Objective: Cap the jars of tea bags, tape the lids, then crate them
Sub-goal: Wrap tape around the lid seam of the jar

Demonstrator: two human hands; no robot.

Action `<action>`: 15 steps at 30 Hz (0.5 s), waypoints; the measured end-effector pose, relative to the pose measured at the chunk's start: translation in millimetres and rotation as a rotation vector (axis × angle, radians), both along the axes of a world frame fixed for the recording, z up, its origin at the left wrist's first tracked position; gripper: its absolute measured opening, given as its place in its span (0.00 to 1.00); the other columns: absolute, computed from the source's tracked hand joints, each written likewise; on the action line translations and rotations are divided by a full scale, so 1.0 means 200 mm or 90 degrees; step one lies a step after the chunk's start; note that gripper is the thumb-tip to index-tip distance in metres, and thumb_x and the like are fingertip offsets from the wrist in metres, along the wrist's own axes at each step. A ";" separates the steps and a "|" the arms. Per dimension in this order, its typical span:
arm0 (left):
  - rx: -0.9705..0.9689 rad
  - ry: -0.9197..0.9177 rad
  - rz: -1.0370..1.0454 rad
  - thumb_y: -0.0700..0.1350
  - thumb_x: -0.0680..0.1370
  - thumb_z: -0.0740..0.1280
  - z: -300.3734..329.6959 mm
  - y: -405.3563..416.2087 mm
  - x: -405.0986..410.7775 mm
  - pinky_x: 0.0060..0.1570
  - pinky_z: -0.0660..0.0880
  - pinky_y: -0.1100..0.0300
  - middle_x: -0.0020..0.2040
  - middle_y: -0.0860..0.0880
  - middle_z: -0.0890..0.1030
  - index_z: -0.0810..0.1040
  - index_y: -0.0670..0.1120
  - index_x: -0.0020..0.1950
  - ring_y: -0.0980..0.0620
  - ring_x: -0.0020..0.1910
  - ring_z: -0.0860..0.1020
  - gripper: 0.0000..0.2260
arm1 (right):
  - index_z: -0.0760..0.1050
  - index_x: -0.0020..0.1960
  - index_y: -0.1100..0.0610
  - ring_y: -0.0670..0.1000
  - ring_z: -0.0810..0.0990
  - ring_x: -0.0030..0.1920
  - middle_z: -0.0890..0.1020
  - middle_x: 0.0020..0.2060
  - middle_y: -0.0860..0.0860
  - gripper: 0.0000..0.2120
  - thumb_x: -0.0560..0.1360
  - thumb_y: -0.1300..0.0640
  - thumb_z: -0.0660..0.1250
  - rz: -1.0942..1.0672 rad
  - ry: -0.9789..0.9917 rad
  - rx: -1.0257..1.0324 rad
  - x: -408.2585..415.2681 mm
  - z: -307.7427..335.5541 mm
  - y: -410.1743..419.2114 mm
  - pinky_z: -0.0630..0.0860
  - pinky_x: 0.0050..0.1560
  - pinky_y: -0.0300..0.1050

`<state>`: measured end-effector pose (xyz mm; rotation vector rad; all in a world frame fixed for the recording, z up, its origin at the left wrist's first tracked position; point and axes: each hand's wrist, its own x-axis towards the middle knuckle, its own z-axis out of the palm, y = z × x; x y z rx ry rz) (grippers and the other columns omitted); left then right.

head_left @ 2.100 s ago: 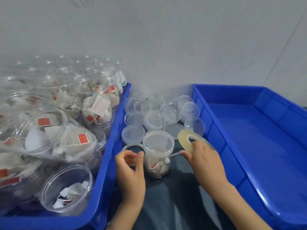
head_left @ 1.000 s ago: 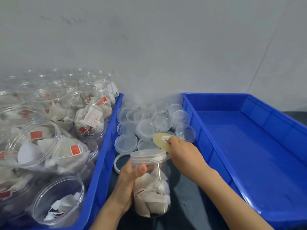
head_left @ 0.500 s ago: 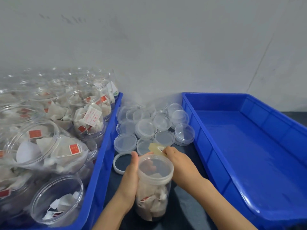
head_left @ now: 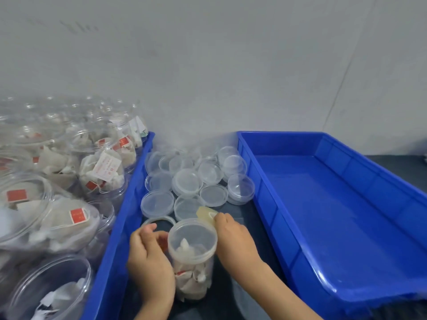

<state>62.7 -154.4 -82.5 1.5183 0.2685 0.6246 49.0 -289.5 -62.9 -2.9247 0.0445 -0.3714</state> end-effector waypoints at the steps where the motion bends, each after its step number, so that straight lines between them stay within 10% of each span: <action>1: -0.012 -0.014 -0.024 0.52 0.81 0.57 -0.01 -0.01 -0.02 0.41 0.76 0.54 0.38 0.58 0.81 0.75 0.55 0.43 0.51 0.39 0.81 0.10 | 0.66 0.57 0.57 0.55 0.75 0.48 0.74 0.52 0.53 0.10 0.76 0.64 0.57 -0.018 -0.001 -0.001 0.00 0.00 0.00 0.62 0.40 0.43; 5: 0.125 0.023 -0.232 0.64 0.68 0.67 -0.07 -0.03 -0.11 0.56 0.75 0.46 0.60 0.53 0.78 0.71 0.55 0.66 0.48 0.58 0.77 0.29 | 0.66 0.58 0.58 0.56 0.77 0.50 0.74 0.53 0.55 0.12 0.75 0.66 0.56 -0.074 0.009 0.001 0.00 -0.01 0.03 0.63 0.41 0.44; 8: 0.202 0.023 -0.256 0.45 0.56 0.84 -0.11 -0.04 -0.10 0.60 0.70 0.52 0.67 0.47 0.72 0.62 0.44 0.73 0.50 0.64 0.71 0.50 | 0.66 0.58 0.58 0.57 0.77 0.49 0.74 0.53 0.57 0.12 0.75 0.64 0.59 -0.055 0.020 -0.010 -0.01 -0.01 0.05 0.63 0.40 0.44; 15: 0.103 0.048 -0.231 0.43 0.61 0.81 -0.06 0.06 0.00 0.49 0.74 0.59 0.51 0.55 0.81 0.73 0.52 0.64 0.53 0.50 0.80 0.34 | 0.78 0.49 0.56 0.54 0.78 0.31 0.79 0.37 0.50 0.20 0.58 0.63 0.73 0.049 -0.084 -0.090 -0.05 0.06 -0.05 0.61 0.27 0.43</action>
